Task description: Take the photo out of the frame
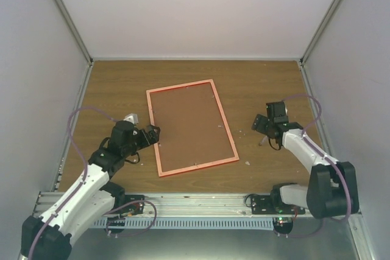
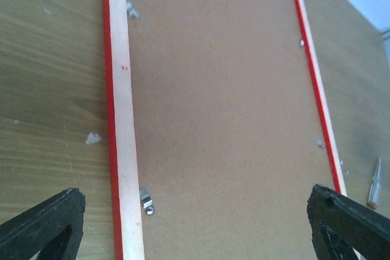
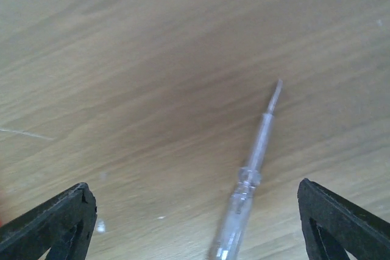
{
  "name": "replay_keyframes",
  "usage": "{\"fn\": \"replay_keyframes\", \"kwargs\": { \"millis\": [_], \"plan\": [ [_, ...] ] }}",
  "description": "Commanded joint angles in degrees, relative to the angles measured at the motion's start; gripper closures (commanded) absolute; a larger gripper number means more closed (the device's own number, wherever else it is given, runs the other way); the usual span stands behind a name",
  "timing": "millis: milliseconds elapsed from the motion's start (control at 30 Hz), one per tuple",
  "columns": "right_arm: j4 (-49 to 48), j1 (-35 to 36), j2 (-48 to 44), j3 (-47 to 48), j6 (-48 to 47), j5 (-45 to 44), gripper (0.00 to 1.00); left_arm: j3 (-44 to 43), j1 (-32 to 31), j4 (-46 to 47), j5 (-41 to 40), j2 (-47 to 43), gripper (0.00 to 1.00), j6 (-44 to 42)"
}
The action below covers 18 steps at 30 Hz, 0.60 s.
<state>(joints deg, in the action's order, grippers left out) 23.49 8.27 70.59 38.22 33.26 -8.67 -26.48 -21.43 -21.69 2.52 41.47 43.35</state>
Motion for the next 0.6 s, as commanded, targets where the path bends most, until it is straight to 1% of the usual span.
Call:
{"fn": "replay_keyframes", "kwargs": {
  "millis": [0,167,367,567],
  "plan": [
    [1.6,-3.2,3.0,-2.0,2.1,-1.9,0.12,-1.8,0.4,1.3,4.3,2.1,0.01,-3.0],
    [0.0,-4.6,4.0,-4.4,2.2,0.4,0.21,-0.7,0.4,3.1,6.1,1.5,0.01,-3.4],
    [-1.9,-4.7,7.4,-6.0,0.8,4.9,0.45,-1.2,0.4,4.2,9.0,4.2,0.01,-3.7],
    [-3.1,-4.7,9.6,-6.1,0.4,6.3,0.6,-2.0,0.3,4.6,12.8,5.6,0.01,-4.3]
  ]
}}
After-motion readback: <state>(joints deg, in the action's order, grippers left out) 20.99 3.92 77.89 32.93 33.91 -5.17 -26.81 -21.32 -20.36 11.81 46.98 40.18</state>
